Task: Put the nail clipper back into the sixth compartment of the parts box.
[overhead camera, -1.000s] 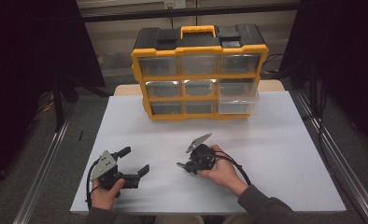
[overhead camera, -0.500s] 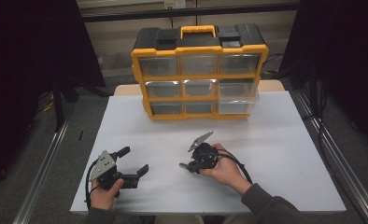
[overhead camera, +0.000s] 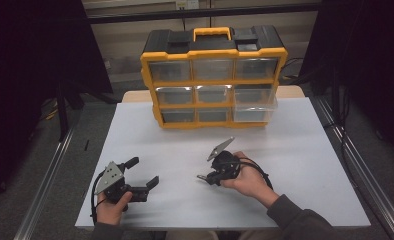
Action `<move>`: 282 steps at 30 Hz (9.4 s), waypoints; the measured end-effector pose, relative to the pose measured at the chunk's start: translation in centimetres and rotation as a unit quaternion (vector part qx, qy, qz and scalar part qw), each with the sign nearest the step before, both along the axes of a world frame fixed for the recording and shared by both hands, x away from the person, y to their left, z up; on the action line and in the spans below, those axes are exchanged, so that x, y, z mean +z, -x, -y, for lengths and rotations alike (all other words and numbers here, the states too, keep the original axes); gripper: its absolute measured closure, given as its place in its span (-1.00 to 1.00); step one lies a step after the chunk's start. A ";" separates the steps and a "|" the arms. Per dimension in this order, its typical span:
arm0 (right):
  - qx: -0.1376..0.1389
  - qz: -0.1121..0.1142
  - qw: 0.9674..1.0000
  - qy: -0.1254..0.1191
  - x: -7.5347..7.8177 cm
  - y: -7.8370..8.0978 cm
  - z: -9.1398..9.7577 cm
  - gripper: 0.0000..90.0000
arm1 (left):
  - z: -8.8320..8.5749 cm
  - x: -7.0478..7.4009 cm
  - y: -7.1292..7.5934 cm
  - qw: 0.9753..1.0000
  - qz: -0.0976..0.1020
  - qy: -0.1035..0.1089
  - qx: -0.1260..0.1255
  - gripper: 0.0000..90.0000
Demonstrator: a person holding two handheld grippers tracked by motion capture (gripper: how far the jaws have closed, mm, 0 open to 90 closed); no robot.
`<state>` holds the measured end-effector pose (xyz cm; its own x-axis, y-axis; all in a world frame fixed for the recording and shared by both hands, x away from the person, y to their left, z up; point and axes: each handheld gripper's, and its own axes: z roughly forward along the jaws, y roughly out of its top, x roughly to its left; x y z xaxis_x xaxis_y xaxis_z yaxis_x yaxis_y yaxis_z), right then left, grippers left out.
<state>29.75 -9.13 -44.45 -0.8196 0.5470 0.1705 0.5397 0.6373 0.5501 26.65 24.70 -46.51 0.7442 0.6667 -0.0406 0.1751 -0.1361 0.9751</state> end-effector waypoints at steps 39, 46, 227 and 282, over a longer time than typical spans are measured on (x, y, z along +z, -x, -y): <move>-0.010 -0.012 1.000 0.012 4.9 -0.8 5.2 0.79 | -0.2 0.1 0.0 1.000 0.007 -0.002 0.003 -0.97; -0.015 -0.015 1.000 0.010 5.7 -1.0 5.9 0.79 | -0.1 0.1 0.0 1.000 0.004 0.000 -0.002 -0.97; -0.064 0.009 0.995 0.072 21.7 -6.9 11.8 0.78 | 0.1 0.0 0.1 1.000 -0.002 0.017 0.008 -0.97; -0.109 0.031 0.989 0.100 21.1 -9.7 12.5 0.78 | 0.0 0.0 0.1 1.000 -0.003 0.009 0.004 -0.97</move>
